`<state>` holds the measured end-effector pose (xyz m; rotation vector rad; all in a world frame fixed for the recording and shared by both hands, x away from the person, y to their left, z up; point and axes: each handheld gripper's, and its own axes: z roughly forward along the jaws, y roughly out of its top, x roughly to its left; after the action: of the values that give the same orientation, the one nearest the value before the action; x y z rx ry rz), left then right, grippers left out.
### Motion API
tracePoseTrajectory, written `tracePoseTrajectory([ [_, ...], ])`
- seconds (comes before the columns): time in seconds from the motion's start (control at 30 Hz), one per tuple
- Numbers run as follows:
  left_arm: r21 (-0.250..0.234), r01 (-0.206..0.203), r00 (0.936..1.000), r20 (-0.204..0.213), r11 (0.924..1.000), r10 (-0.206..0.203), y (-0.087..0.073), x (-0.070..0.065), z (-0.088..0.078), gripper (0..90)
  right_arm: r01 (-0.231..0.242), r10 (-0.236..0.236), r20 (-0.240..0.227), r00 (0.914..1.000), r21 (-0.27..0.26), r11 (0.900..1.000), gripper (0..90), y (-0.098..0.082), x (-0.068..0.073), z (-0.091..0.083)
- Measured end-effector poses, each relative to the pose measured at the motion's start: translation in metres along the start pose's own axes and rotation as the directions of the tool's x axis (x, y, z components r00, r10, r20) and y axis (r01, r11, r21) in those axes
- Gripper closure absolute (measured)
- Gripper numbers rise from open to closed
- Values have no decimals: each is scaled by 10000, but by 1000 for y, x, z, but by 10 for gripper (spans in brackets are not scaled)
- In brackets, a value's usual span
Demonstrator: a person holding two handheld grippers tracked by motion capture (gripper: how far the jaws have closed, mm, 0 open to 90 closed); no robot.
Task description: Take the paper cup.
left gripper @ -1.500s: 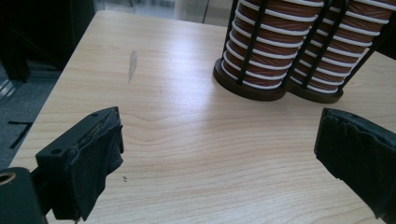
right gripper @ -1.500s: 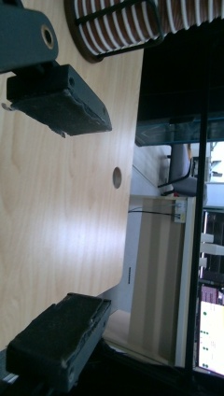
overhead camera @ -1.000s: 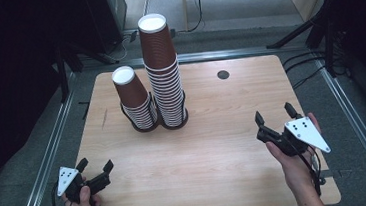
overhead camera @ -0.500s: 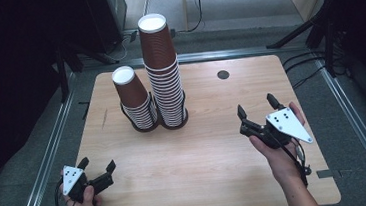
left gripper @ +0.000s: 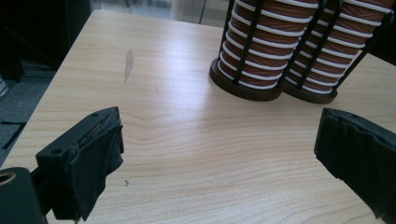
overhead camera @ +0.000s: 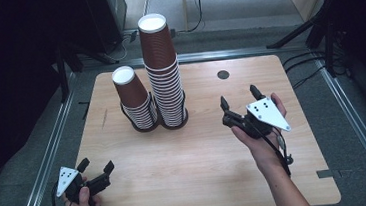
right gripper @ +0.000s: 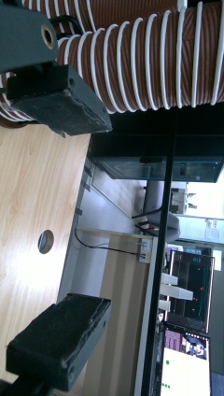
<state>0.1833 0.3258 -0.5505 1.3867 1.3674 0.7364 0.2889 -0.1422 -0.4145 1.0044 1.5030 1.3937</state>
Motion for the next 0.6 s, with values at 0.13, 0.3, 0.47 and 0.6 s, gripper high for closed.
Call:
tracePoseTrajectory([
  [0.13,37,-140,9999,-15,9999,140,0,-2,0,19,-72,72,-166,9998,-16,10000,133,3,9,8],
  [0.3,43,-168,9998,-66,9998,168,0,-2,1,19,-173,163,-440,9989,-232,9996,133,14,22,18],
  [0.47,81,-262,9996,-109,9996,263,0,-3,1,19,-122,101,-591,9982,-344,9993,133,19,30,24],
  [0.6,95,-304,9995,-113,9995,305,0,-3,1,19,-301,265,-832,9962,-428,9986,123,27,43,32],
])
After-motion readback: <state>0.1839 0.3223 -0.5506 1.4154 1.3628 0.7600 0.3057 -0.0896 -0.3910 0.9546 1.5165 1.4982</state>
